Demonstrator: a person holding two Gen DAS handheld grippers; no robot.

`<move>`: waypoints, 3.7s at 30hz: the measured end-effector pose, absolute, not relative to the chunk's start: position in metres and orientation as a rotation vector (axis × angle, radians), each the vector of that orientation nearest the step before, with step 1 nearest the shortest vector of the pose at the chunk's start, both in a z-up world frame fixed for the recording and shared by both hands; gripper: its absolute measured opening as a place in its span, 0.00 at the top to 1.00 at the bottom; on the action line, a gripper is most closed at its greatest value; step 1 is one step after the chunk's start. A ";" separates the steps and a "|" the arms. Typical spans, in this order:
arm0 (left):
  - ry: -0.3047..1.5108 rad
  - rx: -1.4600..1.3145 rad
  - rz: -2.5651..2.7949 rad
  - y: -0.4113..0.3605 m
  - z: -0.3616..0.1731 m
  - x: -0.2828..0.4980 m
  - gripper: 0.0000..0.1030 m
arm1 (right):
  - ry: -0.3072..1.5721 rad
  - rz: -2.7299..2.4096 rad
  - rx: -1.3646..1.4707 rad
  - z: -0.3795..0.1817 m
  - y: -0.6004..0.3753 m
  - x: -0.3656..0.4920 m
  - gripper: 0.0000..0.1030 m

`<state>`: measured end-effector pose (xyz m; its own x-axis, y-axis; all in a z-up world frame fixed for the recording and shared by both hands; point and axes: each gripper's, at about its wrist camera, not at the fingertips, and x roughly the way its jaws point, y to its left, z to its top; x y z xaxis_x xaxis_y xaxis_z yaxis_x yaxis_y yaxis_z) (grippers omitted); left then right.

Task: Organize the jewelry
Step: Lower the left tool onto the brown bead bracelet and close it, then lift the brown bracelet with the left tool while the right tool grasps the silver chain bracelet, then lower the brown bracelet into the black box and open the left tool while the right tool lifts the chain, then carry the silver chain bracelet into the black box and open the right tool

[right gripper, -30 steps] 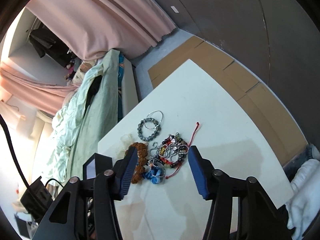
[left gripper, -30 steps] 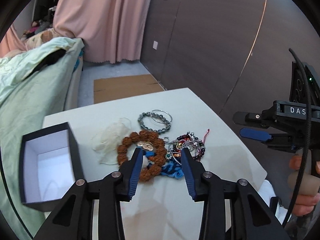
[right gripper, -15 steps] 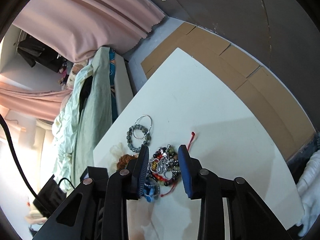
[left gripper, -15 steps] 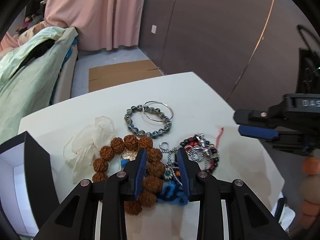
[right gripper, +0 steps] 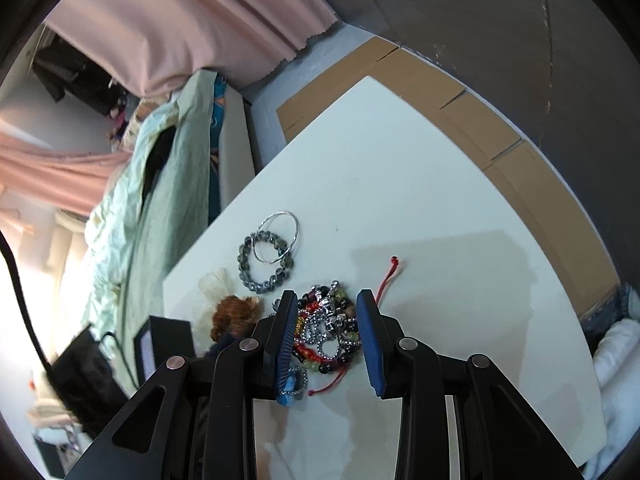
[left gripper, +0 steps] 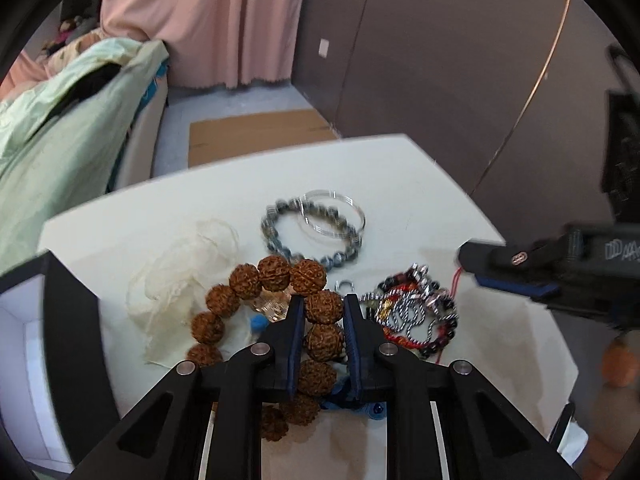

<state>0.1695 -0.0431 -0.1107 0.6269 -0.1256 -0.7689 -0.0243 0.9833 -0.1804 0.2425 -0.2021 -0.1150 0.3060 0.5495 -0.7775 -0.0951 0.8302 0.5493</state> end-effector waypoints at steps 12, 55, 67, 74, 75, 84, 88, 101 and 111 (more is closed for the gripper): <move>0.789 -0.277 -0.064 -0.005 -0.073 0.150 0.80 | 1.206 0.418 0.198 -0.120 -0.170 0.248 0.68; 0.595 -0.380 0.030 0.074 -0.010 0.063 0.80 | 1.109 0.384 0.018 -0.111 -0.156 0.226 0.62; 0.606 -0.442 0.094 0.110 -0.015 0.064 0.80 | 1.059 0.385 0.068 -0.091 -0.165 0.221 0.87; 0.639 -0.454 0.058 0.122 -0.017 0.065 0.40 | 0.939 0.421 0.129 -0.043 -0.177 0.204 0.88; 0.631 -0.464 0.070 0.124 -0.017 0.063 0.26 | 0.913 0.428 0.137 -0.031 -0.178 0.202 0.88; 0.602 -0.485 0.091 0.137 -0.013 0.053 0.19 | 0.729 0.477 0.109 0.075 -0.157 0.184 0.88; 0.583 -0.512 0.113 0.147 -0.010 0.048 0.08 | 0.661 0.502 0.081 0.116 -0.139 0.175 0.88; 0.500 -0.589 0.145 0.172 0.002 0.029 0.00 | 0.492 0.581 0.026 0.215 -0.080 0.141 0.88; 0.474 -0.693 0.194 0.203 -0.002 0.020 0.00 | 0.473 0.683 0.007 0.238 -0.014 0.133 0.88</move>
